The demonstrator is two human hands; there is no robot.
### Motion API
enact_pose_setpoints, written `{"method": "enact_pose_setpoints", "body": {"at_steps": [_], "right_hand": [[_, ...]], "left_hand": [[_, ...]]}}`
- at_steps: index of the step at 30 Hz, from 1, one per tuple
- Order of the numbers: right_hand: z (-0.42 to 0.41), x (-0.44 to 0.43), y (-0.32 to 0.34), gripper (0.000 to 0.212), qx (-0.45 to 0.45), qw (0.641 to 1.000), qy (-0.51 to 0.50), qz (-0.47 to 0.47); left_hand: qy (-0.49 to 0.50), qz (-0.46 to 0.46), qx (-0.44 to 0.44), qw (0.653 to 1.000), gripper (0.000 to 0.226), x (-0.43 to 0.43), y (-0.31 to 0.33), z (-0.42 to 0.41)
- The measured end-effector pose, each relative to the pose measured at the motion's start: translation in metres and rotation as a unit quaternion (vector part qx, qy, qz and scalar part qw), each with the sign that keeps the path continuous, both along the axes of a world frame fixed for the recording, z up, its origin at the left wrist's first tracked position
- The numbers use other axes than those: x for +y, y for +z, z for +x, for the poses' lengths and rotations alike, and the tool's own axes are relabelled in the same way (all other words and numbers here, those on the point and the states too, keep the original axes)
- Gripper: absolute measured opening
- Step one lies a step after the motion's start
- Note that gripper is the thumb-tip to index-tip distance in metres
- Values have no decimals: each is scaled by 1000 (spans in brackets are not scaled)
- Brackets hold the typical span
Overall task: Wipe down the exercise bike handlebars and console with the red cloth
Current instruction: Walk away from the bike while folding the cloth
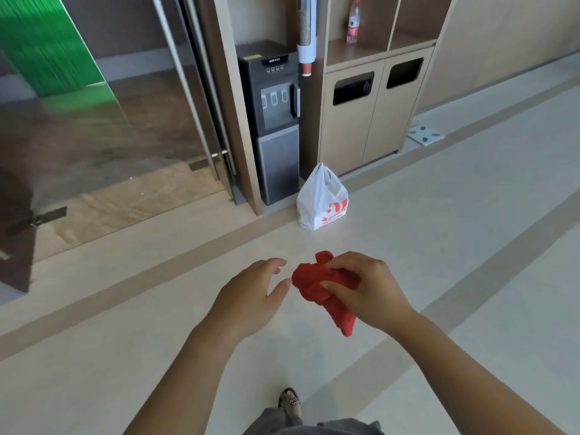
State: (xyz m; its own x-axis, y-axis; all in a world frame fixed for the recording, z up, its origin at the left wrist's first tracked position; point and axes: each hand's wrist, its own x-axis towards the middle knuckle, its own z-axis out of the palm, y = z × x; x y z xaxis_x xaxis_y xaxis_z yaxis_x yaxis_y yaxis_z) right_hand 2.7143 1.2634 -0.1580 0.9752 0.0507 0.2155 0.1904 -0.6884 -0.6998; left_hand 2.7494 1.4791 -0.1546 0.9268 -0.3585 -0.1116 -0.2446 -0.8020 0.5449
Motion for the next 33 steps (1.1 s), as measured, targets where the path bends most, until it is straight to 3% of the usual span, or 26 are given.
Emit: {"method": "enact_pose_setpoints", "body": {"at_steps": [7,12,22,33], "right_hand": [[132,-58,10,19,-8,998,-59,26],[240,-110,6,17,-10,997,-79,22],[459,-205,34,17,-36,999,-30,-1],[676,-246,15,20,-2,1000,11,-13]], "left_hand": [[-53,-1,3,999,40,-67,16,154],[-34,-5,-33,999,38,-116,13,268],[17,-19,-43,999,40,-205,30,459],[40,-28,-6,999,37,-247,7,659]]}}
